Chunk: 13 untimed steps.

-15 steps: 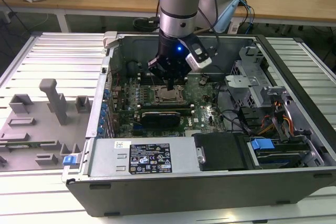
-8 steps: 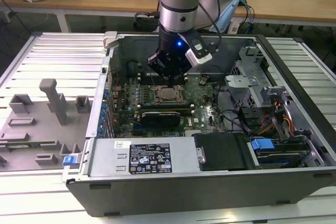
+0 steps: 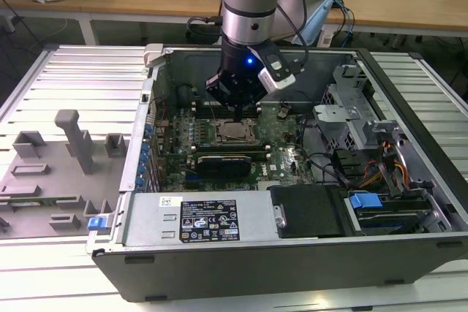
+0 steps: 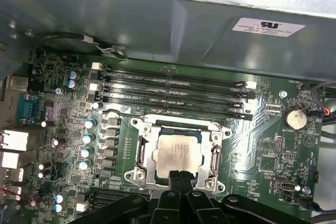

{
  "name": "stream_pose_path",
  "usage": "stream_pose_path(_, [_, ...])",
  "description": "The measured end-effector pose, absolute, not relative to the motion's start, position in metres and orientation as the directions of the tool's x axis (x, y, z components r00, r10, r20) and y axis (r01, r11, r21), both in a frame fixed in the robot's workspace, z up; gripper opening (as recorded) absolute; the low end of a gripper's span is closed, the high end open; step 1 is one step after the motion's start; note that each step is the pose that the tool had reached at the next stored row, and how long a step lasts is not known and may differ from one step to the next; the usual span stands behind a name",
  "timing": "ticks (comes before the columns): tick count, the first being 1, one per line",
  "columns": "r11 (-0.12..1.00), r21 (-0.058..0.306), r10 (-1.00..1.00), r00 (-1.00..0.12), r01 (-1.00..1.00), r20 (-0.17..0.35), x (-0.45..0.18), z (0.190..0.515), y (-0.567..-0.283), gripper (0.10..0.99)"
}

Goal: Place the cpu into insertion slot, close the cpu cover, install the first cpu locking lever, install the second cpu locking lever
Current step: 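Install the first cpu locking lever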

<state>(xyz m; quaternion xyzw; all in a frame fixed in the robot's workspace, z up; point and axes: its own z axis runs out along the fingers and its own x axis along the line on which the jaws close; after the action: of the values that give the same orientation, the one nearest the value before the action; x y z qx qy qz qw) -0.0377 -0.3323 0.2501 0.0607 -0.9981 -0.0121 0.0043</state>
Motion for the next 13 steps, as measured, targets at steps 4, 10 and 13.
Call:
stream_pose_path(4, [0.992, 0.025, -0.121, -0.993, -0.121, 0.007, -0.038, 0.25, -0.332, 0.106])
stream_pose_path(10, [0.992, 0.025, -0.121, -0.993, -0.12, 0.007, -0.043, 0.25, -0.332, 0.106])
stream_pose_path(13, [0.992, 0.025, -0.121, -0.993, -0.12, 0.007, -0.052, 0.25, -0.332, 0.106])
